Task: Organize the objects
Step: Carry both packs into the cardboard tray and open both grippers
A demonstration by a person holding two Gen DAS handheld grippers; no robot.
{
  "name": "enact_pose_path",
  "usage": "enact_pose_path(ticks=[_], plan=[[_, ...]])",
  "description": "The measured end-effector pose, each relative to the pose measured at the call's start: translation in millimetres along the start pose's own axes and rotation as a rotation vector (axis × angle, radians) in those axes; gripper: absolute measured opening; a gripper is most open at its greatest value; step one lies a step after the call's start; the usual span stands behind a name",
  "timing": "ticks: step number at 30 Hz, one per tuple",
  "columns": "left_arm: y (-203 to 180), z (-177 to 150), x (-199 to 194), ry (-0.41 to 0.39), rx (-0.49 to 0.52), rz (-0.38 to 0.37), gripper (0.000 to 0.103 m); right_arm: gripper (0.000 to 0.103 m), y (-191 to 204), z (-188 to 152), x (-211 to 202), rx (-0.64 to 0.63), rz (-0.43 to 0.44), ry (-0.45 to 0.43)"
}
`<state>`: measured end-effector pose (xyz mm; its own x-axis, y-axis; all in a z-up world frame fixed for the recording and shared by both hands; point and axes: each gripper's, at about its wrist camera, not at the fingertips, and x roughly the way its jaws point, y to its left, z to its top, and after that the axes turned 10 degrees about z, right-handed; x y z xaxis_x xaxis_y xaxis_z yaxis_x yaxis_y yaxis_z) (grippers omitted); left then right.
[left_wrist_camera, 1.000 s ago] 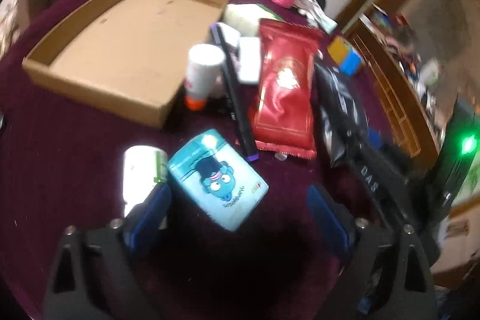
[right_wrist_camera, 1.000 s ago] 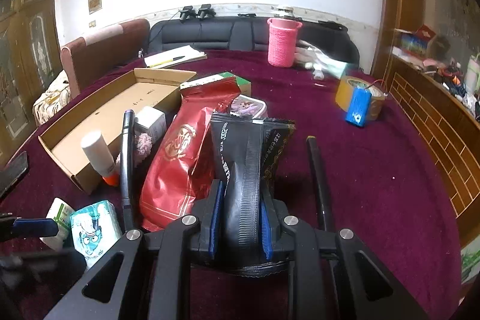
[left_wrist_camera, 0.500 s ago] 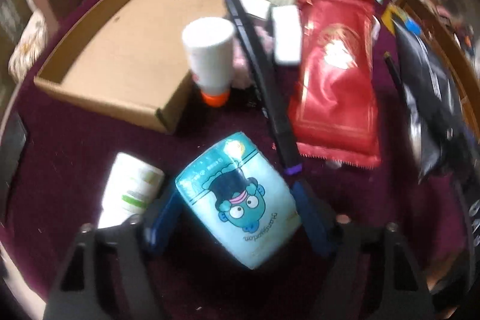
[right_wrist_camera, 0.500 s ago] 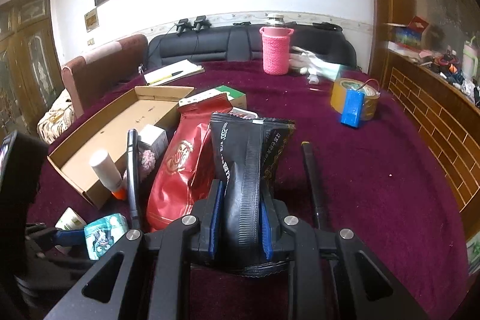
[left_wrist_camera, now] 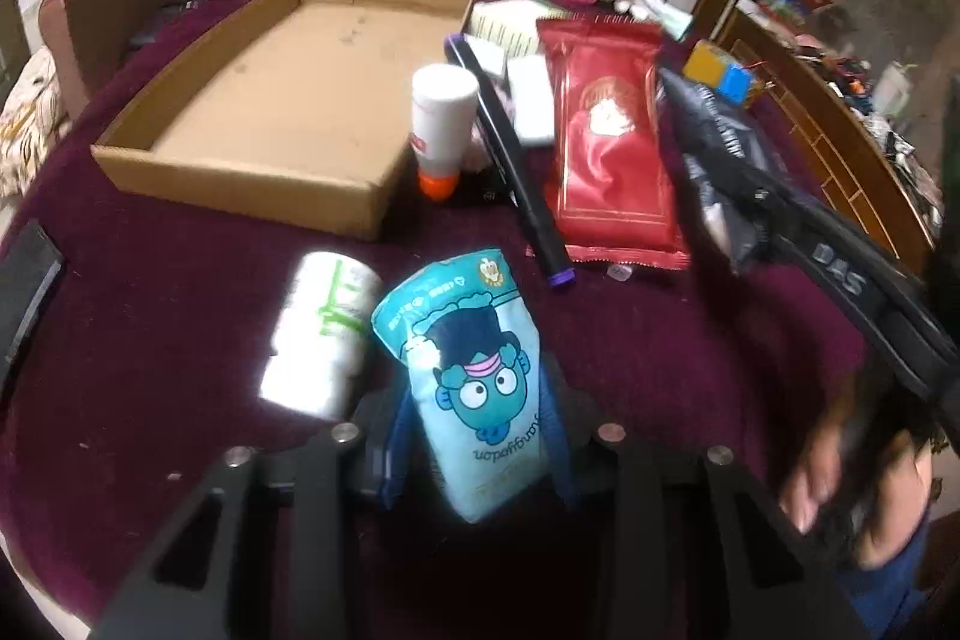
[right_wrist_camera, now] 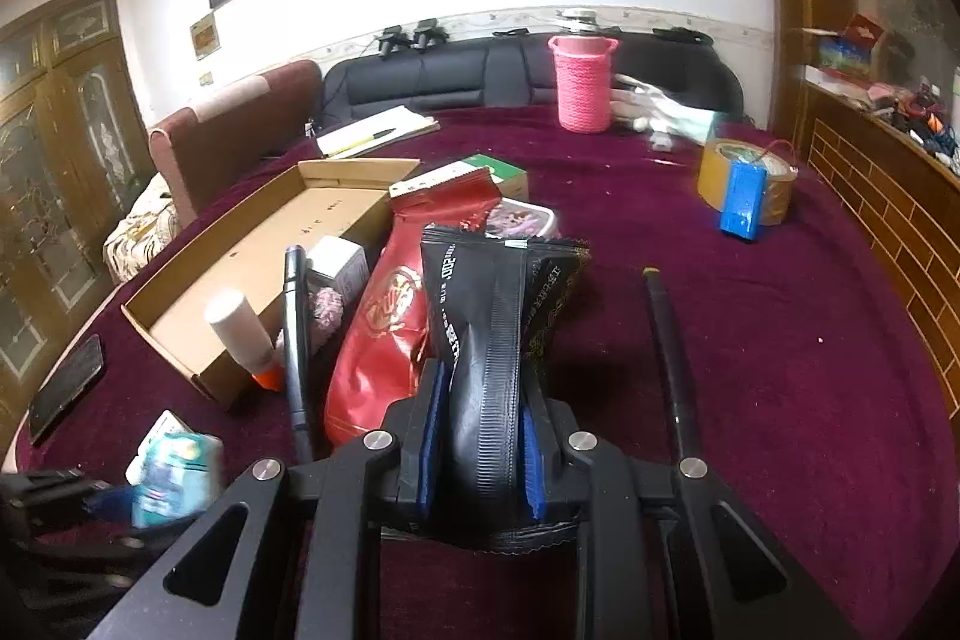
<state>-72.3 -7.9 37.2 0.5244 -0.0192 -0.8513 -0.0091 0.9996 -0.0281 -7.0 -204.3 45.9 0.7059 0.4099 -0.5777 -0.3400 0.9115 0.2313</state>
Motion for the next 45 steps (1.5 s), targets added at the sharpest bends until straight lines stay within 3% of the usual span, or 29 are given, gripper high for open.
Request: enact_pose_path(ticks=[2, 5, 8, 13, 18, 23, 28, 30, 33, 38, 41, 45], plan=[[14, 3, -11, -0.028, 0.005, -0.028, 0.036, 0.024, 0, 0, 2, 0.009, 0.048, 0.006], [38, 9, -29, -0.069, 0.009, -0.064, 0.036, 0.024, 2, 2, 6, 0.001, 0.034, 0.038], [66, 25, -48, -0.121, 0.016, -0.09, 0.036, 0.024, 9, 12, -2, 0.024, 0.081, 0.073], [102, 71, -57, -0.168, 0.044, -0.108, 0.037, 0.025, 50, 58, 0, 0.03, 0.205, 0.156], [121, 130, -36, -0.151, 0.099, -0.127, 0.037, 0.025, 97, 106, 55, 0.065, 0.281, 0.289], [135, 189, 28, -0.057, 0.097, -0.129, 0.037, 0.025, 130, 155, 139, 0.067, 0.21, 0.352], [147, 228, 98, 0.058, 0.061, -0.105, 0.037, 0.025, 120, 186, 223, 0.144, 0.179, 0.397], [146, 238, 114, 0.054, 0.073, -0.068, 0.037, 0.025, 115, 193, 250, 0.163, 0.152, 0.417], [144, 246, 127, 0.065, 0.077, -0.072, 0.037, 0.025, 112, 199, 279, 0.187, 0.14, 0.432], [143, 245, 140, 0.049, 0.116, 0.014, 0.039, 0.025, 122, 194, 308, 0.204, 0.12, 0.469], [152, 239, 149, 0.076, 0.093, -0.012, 0.041, 0.026, 126, 190, 318, 0.195, 0.108, 0.477], [160, 231, 147, 0.089, 0.064, 0.009, 0.043, 0.026, 130, 185, 323, 0.197, 0.126, 0.481]])
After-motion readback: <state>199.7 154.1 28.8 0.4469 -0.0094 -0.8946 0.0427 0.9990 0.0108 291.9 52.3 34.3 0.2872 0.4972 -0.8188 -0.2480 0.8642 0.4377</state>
